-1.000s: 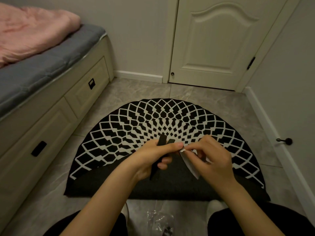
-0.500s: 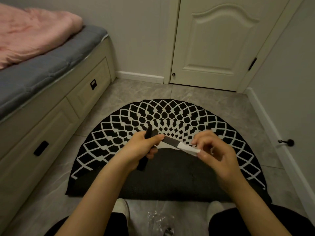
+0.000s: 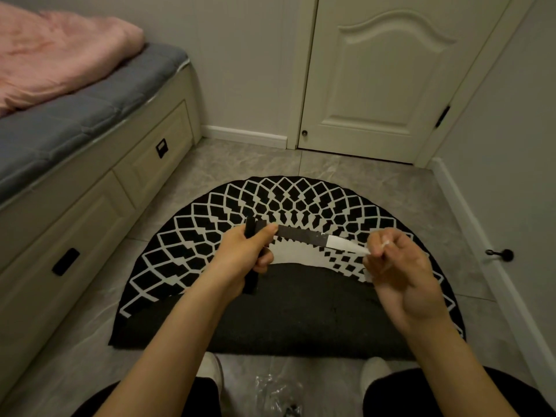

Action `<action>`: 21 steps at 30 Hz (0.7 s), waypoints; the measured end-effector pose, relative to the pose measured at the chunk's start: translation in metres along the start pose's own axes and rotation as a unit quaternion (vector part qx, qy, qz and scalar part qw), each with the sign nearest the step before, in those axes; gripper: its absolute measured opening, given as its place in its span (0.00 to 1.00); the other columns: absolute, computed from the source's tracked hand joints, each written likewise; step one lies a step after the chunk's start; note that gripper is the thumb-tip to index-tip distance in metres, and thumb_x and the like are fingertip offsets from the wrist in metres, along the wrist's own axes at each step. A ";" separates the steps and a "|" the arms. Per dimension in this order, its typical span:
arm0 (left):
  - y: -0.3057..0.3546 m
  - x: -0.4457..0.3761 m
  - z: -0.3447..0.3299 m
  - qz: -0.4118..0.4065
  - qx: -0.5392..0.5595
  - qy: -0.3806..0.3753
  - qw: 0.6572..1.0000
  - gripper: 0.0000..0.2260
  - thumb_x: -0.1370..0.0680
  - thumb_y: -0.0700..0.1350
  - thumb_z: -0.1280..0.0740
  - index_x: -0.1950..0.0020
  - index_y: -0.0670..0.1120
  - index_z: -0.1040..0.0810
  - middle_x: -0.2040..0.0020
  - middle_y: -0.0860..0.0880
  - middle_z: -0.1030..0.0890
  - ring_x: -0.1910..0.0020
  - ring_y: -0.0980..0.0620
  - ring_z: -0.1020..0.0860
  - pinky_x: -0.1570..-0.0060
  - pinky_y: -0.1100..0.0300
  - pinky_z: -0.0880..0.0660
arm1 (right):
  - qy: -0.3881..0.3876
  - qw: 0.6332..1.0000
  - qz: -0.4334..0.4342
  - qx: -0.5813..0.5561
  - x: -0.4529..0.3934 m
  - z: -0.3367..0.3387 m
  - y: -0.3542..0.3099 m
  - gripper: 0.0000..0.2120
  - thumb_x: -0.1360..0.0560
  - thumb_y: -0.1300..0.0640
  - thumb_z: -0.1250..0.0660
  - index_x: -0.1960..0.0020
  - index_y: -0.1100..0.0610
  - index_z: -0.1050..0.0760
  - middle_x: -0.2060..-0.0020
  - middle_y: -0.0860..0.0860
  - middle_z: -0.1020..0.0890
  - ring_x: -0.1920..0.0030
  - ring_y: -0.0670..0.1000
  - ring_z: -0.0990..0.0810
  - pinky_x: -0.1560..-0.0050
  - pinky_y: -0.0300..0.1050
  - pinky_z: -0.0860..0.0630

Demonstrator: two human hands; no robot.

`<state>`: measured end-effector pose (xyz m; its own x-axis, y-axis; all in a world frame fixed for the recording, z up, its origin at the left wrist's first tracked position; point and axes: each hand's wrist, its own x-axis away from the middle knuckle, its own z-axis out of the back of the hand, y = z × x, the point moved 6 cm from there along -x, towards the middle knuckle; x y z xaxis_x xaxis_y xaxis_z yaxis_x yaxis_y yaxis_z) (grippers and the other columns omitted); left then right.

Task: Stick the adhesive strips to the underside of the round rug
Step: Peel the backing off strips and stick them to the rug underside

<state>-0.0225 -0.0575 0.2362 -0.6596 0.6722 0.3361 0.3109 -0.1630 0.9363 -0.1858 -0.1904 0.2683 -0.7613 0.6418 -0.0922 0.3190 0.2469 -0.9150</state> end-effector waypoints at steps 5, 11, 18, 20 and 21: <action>-0.001 -0.004 0.000 -0.015 0.016 0.008 1.000 0.08 0.20 0.47 0.38 0.52 0.42 0.27 0.71 0.51 0.30 0.77 0.59 0.33 0.77 0.68 0.36 | 0.024 0.999 -0.014 0.020 -0.003 0.006 0.004 0.11 0.32 0.58 0.38 0.69 0.48 0.22 0.69 0.46 0.24 0.66 0.43 0.27 0.63 0.35 0.30; -0.008 -0.016 0.033 0.000 0.090 0.134 0.987 0.10 0.20 0.47 0.39 0.46 0.41 0.27 0.69 0.51 0.30 0.76 0.58 0.32 0.75 0.66 0.34 | 0.068 0.994 -0.023 -0.087 -0.008 0.024 -0.004 0.09 0.27 0.58 0.41 0.65 0.52 0.27 0.69 0.47 0.29 0.68 0.45 0.31 0.59 0.42 0.35; -0.006 -0.017 0.017 -0.023 0.088 0.067 0.994 0.08 0.21 0.45 0.36 0.46 0.43 0.24 0.59 0.48 0.19 0.75 0.59 0.32 0.77 0.68 0.33 | 0.063 0.987 -0.138 0.059 -0.012 0.018 0.027 0.09 0.21 0.65 0.47 0.46 0.58 0.29 0.73 0.49 0.30 0.71 0.48 0.27 0.64 0.43 0.25; -0.005 -0.016 0.014 -0.025 0.069 0.036 0.997 0.08 0.22 0.43 0.36 0.45 0.43 0.23 0.56 0.47 0.17 0.75 0.59 0.31 0.77 0.69 0.33 | 0.058 0.983 -0.160 0.071 -0.013 0.020 0.031 0.12 0.20 0.63 0.48 0.41 0.59 0.30 0.73 0.48 0.32 0.76 0.46 0.34 0.77 0.37 0.34; -0.005 -0.015 0.011 -0.027 0.049 0.022 0.998 0.08 0.22 0.42 0.36 0.45 0.43 0.22 0.56 0.48 0.17 0.75 0.59 0.31 0.76 0.69 0.33 | 0.062 0.982 -0.162 0.074 -0.013 0.023 0.032 0.13 0.20 0.61 0.47 0.40 0.61 0.29 0.73 0.48 0.33 0.78 0.44 0.37 0.80 0.35 0.39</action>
<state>-0.0064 -0.0583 0.2253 -0.7063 0.6452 0.2913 0.3375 -0.0548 0.9397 -0.1789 -0.2079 0.2310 -0.7312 0.6333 0.2536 -0.0211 0.3505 -0.9363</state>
